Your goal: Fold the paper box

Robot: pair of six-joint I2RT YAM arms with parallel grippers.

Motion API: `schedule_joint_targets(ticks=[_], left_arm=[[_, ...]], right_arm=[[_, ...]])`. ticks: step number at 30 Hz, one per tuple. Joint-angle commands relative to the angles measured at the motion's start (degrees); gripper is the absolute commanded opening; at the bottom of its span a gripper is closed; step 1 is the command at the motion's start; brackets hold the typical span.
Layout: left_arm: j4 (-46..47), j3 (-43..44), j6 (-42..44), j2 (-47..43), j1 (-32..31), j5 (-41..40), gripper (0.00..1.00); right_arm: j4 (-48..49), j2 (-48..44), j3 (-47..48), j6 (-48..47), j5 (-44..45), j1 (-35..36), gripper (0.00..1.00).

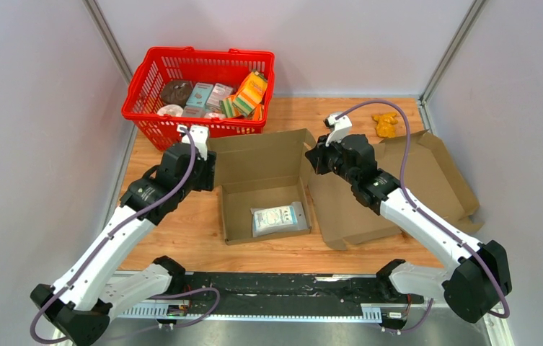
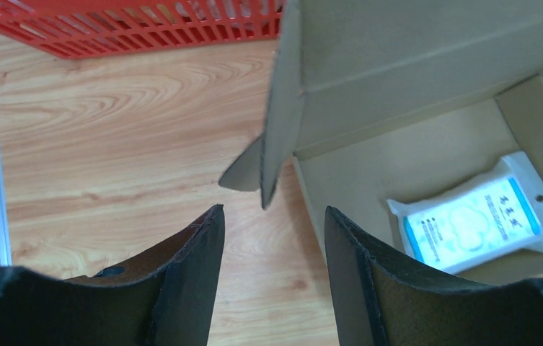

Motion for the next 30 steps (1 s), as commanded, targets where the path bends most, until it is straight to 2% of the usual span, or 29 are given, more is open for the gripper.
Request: schedule_joint_targets(ticks=[1,3,7,9,12,15,16,17,20,23,24,27,30], left_arm=[[6.3,-0.6,1.6,1.3,3.6,-1.3,0.61],[8.9,-1.8,2.1,1.6,4.8,2.1,0.61],[9.8,-1.4,2.1,3.5,6.1,3.9,0.61],[11.7,-1.1,3.7,4.9,6.9,10.4,0.61],[12.3,-0.7,4.3,6.3,6.9,11.3,0.52],[10.3,0.0,3.6,7.0,6.9,8.6,0.38],[9.4,0.3,3.0,7.1,6.9,7.9,0.27],[7.8,0.6,2.3,7.3,6.9,7.2,0.23],[7.3,0.2,-1.0,6.8,6.9,9.0,0.16],[9.7,-2.4,-4.8,4.8,6.9,8.9,0.1],[10.7,-4.3,-6.7,4.1,6.9,8.7,0.08],[14.0,-7.8,-9.8,2.3,6.9,9.0,0.06],[16.1,-10.4,-12.3,1.0,6.8,9.7,0.04]], right_arm=[[0.0,-0.7,1.4,0.2,-0.8,-0.2,0.0],[0.0,-0.8,1.5,0.0,-1.3,-0.3,0.0],[-0.2,-0.8,1.4,-0.4,-1.8,-0.4,0.0],[-0.2,-0.8,1.4,-0.6,-2.4,-0.4,0.0],[0.0,-0.7,1.4,-0.6,-2.9,-0.4,0.0],[-0.3,-0.9,1.6,0.1,-3.3,-0.4,0.0],[-0.2,-1.0,1.6,1.0,-3.6,-0.4,0.0],[-0.1,-1.0,1.5,1.9,-3.8,-0.4,0.0],[-0.7,-0.8,1.5,7.7,-4.3,0.2,0.0],[-4.6,-1.4,2.4,13.2,1.4,4.4,0.0],[-5.3,-1.9,2.4,14.7,7.5,5.7,0.0],[-7.7,-2.9,2.0,20.5,18.8,11.3,0.0],[-10.4,-2.7,1.3,26.2,27.5,14.7,0.0]])
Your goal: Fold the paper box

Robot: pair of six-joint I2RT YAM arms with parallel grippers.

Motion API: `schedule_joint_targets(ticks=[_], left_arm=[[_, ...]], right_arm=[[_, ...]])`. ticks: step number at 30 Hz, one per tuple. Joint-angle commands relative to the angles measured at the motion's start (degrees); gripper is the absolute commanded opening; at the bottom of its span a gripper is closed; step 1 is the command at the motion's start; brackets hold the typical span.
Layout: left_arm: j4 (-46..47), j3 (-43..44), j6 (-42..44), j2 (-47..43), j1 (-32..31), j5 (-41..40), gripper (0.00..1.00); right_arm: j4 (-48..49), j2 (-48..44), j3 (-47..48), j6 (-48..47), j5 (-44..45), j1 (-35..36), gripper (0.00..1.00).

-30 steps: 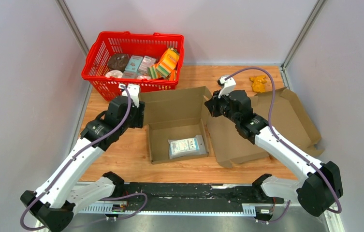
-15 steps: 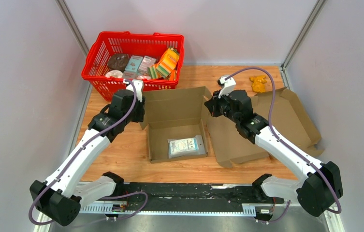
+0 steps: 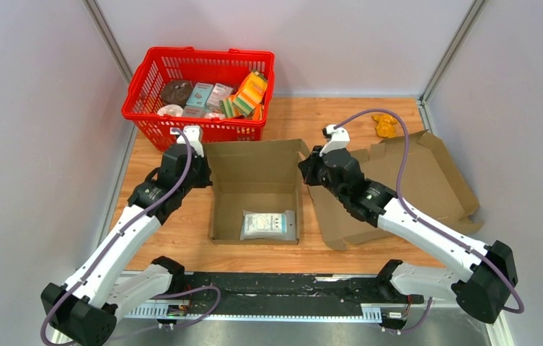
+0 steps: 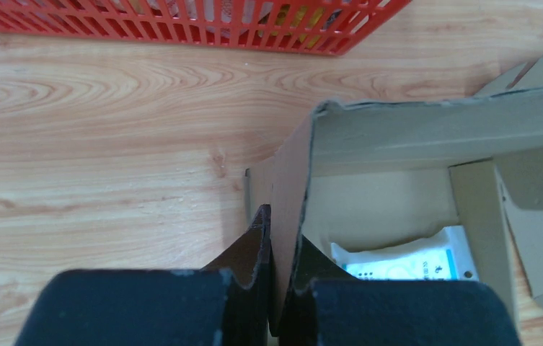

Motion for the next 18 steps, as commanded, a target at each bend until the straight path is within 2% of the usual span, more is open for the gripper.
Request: schedule_joint_targets(ticks=[1,7,13,18], left_arm=[[5.0,-3.9,-6.6,-2.0,0.0,2.5,0.04],[7.3,-7.0,-7.1,-3.5,-0.6,5.0,0.04],[4.1,-7.8,-4.7,-4.4,-1.2,2.6,0.03],[4.1,-11.2,-4.4,-7.7,-1.2,2.5,0.03]], right_arm=[[-5.2,-0.5,0.2,13.4,14.1,4.9,0.0],[-9.3,1.7,2.8,18.8,18.5,6.6,0.0],[-10.5,1.7,3.1,21.1,19.5,8.5,0.0],[-7.9,0.7,-3.2,20.9,22.9,12.1,0.0]])
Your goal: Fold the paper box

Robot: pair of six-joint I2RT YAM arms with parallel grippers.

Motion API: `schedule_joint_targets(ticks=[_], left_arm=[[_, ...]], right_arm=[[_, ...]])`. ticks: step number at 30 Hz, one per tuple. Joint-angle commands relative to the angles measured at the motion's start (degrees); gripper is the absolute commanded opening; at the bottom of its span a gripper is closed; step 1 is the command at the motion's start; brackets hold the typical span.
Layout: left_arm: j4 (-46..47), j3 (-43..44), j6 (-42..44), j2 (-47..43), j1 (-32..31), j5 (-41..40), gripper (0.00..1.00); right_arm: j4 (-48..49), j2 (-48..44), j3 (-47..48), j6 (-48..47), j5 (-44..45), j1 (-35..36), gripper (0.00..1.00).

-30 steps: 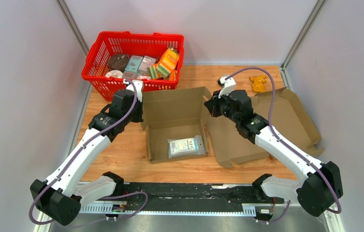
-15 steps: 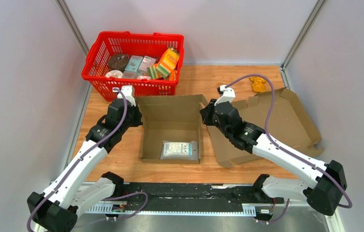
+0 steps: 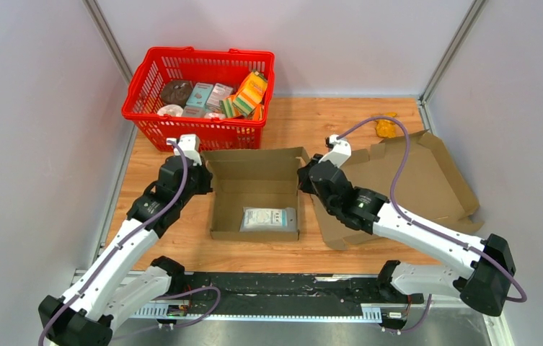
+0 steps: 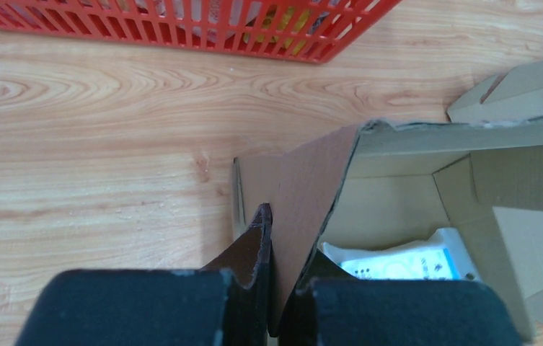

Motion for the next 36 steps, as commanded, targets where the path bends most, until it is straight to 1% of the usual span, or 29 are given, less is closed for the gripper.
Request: schedule_joint_targets(ticks=[1,4,9,11,12,13,15,16,18,19,20,21,22,23,25,27,29,30,33,34,36], left_arm=[[-3.1,-3.6,-0.7,-1.9,-0.5,2.8,0.02],[-3.8,-4.5,-0.8,-2.5,-0.6,3.6,0.02],[-3.5,-7.6,-2.0,-5.4,-0.6,4.7,0.01],[-3.5,-8.7,-1.8,-6.8,-0.6,5.1,0.01],[-3.5,-8.9,-1.8,-7.3,-0.7,5.2,0.01],[-3.3,-9.3,-1.7,-8.2,-0.7,5.5,0.01],[-3.2,-10.1,-1.5,-8.8,-0.7,5.8,0.01],[-3.0,-10.3,-1.4,-9.0,-0.8,6.1,0.01],[-2.9,-10.7,-1.1,-9.4,-0.8,6.5,0.01],[-2.9,-10.7,-1.1,-9.6,-0.9,6.8,0.01],[-2.9,-10.9,-1.0,-9.7,-0.9,6.9,0.01],[-2.8,-11.0,-1.0,-9.8,-1.0,7.0,0.01],[-2.8,-11.1,-1.0,-10.3,-1.2,6.8,0.01],[-2.8,-11.2,-1.0,-10.5,-1.2,6.8,0.01],[-3.0,-11.2,-1.0,-11.0,-1.2,6.8,0.01],[-3.2,-11.2,-1.0,-11.1,-1.3,6.7,0.01],[-3.4,-11.2,-1.0,-11.1,-1.4,6.7,0.01],[-3.5,-11.2,-1.0,-11.2,-1.4,6.6,0.01],[-4.1,-11.2,-0.9,-11.2,-1.4,6.5,0.01],[-4.2,-11.3,-0.7,-11.4,-1.5,6.4,0.01],[-4.5,-11.4,-0.7,-11.9,-1.5,6.3,0.01]], right_arm=[[-1.2,-1.0,-5.5,3.8,3.2,2.5,0.0],[-0.6,-2.7,-8.1,3.7,3.2,2.9,0.0],[4.0,-6.6,-14.9,-1.3,5.7,7.1,0.0],[3.9,-8.9,-17.1,-1.5,5.7,7.7,0.03],[3.2,-9.7,-17.5,-1.8,5.0,7.7,0.06],[1.5,-10.7,-17.7,-2.4,4.8,7.7,0.15],[-0.7,-13.4,-17.5,-3.6,3.0,7.8,0.25],[-3.6,-14.3,-16.9,-4.3,2.7,7.8,0.36],[-6.8,-17.6,-16.0,-5.2,1.2,7.8,0.48],[-9.0,-18.6,-15.6,-5.9,0.3,7.7,0.57],[-9.8,-19.9,-14.8,-7.9,-0.7,7.7,0.61],[-10.0,-22.0,-14.8,-9.3,-3.5,7.7,0.66],[-8.6,-23.0,-14.8,-11.3,-5.3,7.8,0.74],[-7.8,-23.7,-14.6,-15.2,-7.5,7.8,0.75],[-6.9,-24.7,-13.4,-19.0,-8.3,7.8,0.81],[-5.3,-24.1,-10.8,-24.9,-9.1,7.8,0.84],[-4.4,-21.5,-8.6,-28.1,-10.9,7.7,0.85],[-2.8,-20.5,-6.9,-32.2,-14.0,7.8,0.86],[0.1,-16.3,-3.8,-38.2,-15.4,7.7,0.88],[0.9,-15.2,-3.0,-40.0,-15.8,7.7,0.88],[1.4,-11.7,-0.9,-43.5,-19.4,7.6,0.87]])
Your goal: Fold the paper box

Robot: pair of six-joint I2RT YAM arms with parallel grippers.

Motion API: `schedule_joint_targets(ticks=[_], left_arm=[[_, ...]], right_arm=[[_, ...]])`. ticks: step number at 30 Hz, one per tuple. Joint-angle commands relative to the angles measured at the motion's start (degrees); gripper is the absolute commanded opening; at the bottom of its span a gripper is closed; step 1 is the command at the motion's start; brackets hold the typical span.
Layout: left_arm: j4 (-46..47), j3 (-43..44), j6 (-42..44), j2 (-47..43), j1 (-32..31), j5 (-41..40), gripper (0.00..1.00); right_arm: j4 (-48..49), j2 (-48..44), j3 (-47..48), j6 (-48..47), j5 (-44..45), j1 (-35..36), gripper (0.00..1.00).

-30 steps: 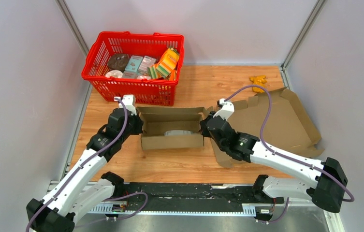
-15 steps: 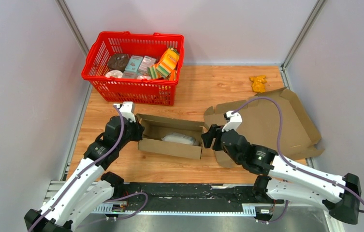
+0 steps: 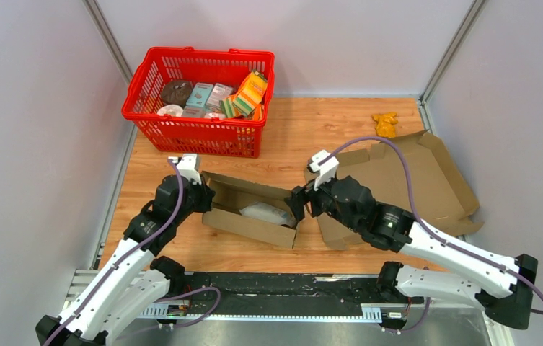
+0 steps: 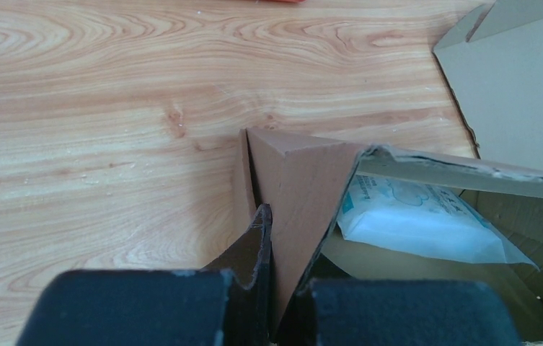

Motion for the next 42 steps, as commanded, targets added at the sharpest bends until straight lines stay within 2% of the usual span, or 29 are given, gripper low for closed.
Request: schedule_joint_targets(ticks=[1,4,7,8,10,11,12,15,17,23,29,34,36,39,42], left_arm=[[-4.0,-0.8,-0.8,-1.0,-0.4,0.9,0.02],[-4.2,-1.4,-1.1,-2.4,-0.4,1.0,0.04],[-4.8,-1.5,-1.5,-4.1,-0.4,1.1,0.1],[-5.4,-1.5,-1.7,-4.7,-0.4,1.1,0.17],[-7.2,-1.1,-2.2,-6.8,-0.4,1.7,0.24],[-7.8,-1.0,-2.3,-7.7,-0.4,2.1,0.32],[-9.3,-0.8,-2.6,-8.7,-0.4,2.5,0.35],[-13.0,0.3,-5.2,-12.8,-0.4,4.3,0.44],[-15.0,2.4,-8.9,-15.4,-0.4,6.9,0.5],[-24.8,12.2,-13.6,-22.7,-0.4,11.0,0.5],[-31.0,22.8,-12.4,-26.3,-0.4,8.9,0.44],[-35.8,23.0,-14.6,-24.2,-0.4,3.8,0.43],[-36.9,22.5,-15.5,-24.1,-0.4,2.2,0.47],[-36.3,20.7,-15.3,-25.8,-0.4,1.6,0.47],[-39.4,21.0,-15.7,-27.1,-0.4,-0.9,0.49]], right_arm=[[4.7,5.6,7.2,-12.8,-8.3,-0.1,0.86],[6.0,10.8,9.0,-16.4,-14.7,-0.1,0.81],[7.3,14.7,9.5,-17.6,-17.3,-0.1,0.7],[7.6,15.1,9.4,-18.1,-17.7,0.0,0.68],[8.9,15.5,8.7,-19.1,-17.8,0.0,0.58],[9.2,15.7,8.1,-19.6,-17.8,0.1,0.54],[9.3,15.9,8.0,-19.7,-17.9,0.0,0.47],[9.3,16.6,7.7,-18.8,-22.5,0.1,0.4],[9.1,18.0,7.6,-17.8,-25.7,0.1,0.4],[9.3,20.0,4.0,-15.0,-28.7,0.8,0.5],[11.6,20.4,-0.3,-9.5,-32.7,2.7,0.58],[10.6,19.9,0.7,-8.0,-26.8,4.4,0.64],[9.6,19.2,2.2,-7.6,-22.5,4.4,0.68],[9.9,18.8,3.6,-8.6,-22.0,4.4,0.75],[10.0,21.3,6.5,-9.0,-22.0,4.7,0.76]])
